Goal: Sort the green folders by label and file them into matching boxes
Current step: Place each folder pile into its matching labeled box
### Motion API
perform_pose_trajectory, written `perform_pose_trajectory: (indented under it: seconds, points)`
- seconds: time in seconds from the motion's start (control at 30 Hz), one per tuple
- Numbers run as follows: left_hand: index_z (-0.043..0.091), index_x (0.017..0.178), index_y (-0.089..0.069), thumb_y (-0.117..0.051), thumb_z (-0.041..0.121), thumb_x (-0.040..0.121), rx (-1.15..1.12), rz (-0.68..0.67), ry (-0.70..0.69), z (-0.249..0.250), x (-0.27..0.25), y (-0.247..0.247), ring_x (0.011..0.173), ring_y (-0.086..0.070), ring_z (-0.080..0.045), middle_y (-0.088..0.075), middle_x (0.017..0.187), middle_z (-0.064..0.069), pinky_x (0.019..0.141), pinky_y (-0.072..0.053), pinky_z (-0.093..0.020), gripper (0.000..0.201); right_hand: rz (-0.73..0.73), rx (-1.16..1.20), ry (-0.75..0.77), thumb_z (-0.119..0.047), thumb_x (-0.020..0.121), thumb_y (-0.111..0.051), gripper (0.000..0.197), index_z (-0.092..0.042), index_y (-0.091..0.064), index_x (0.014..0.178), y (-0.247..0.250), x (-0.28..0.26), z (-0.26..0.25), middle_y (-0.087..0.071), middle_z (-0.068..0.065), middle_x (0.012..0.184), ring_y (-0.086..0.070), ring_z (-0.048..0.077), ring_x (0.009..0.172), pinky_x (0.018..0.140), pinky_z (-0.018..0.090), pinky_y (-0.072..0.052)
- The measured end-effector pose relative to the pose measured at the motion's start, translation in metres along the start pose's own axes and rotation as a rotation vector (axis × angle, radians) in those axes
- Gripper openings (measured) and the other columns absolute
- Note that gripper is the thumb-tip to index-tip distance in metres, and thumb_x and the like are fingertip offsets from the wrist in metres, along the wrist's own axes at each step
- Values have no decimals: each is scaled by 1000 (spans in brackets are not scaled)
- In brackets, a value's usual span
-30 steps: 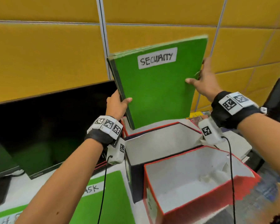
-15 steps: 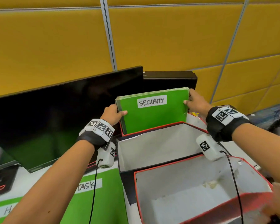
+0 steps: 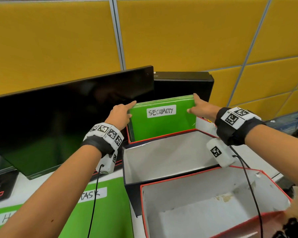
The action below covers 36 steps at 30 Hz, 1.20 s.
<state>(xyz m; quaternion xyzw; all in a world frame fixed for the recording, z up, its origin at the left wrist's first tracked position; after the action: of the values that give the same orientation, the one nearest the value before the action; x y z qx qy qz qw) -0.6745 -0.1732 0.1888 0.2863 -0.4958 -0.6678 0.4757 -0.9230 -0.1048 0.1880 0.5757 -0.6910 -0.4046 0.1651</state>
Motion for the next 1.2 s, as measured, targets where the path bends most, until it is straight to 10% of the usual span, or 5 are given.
perform_pose_trajectory:
  seconds: [0.2,0.6,0.87,1.2]
  points:
    - [28,145,-28,-46,14,96,124,33,20,-7,7,1,101,-58,-31,-59,112,-18,89,-46,-38,54,-53,-116,79,-18,97,-46,72,-10,2,150,-2,-7,-27,3,8,158,-7,25,146,115,32,-15]
    - [9,137,-41,-51,12,93,359,215,-116,11,0,4,119,-44,-27,-38,133,-10,86,-47,-36,45,-193,-373,190,-17,98,-43,48,-3,-29,141,-38,-15,-68,-33,17,146,-37,31,133,107,38,-33]
    - [14,143,-31,-54,16,91,370,174,-121,15,0,-1,122,-36,-24,-37,134,-5,85,-47,-29,57,15,-497,256,-16,90,-49,75,-15,-4,150,-37,18,-46,4,-1,159,1,24,146,115,55,-10]
    - [9,141,-35,-56,12,89,151,149,-71,6,-7,-1,125,-37,-25,-38,138,-7,97,-43,-36,55,11,-347,253,-15,92,-50,67,-7,-15,148,-24,-1,-51,-15,10,157,-18,27,143,117,46,-19]
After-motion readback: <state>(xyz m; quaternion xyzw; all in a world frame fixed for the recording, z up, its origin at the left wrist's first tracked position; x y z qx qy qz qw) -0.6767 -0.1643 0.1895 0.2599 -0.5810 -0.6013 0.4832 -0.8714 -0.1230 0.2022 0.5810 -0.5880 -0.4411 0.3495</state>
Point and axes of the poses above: each hand's wrist, its own x-axis towards the middle knuckle, its own y-axis out of the back of the hand, z = x × y, the point moved 7 cm from there along x, towards the middle knuckle
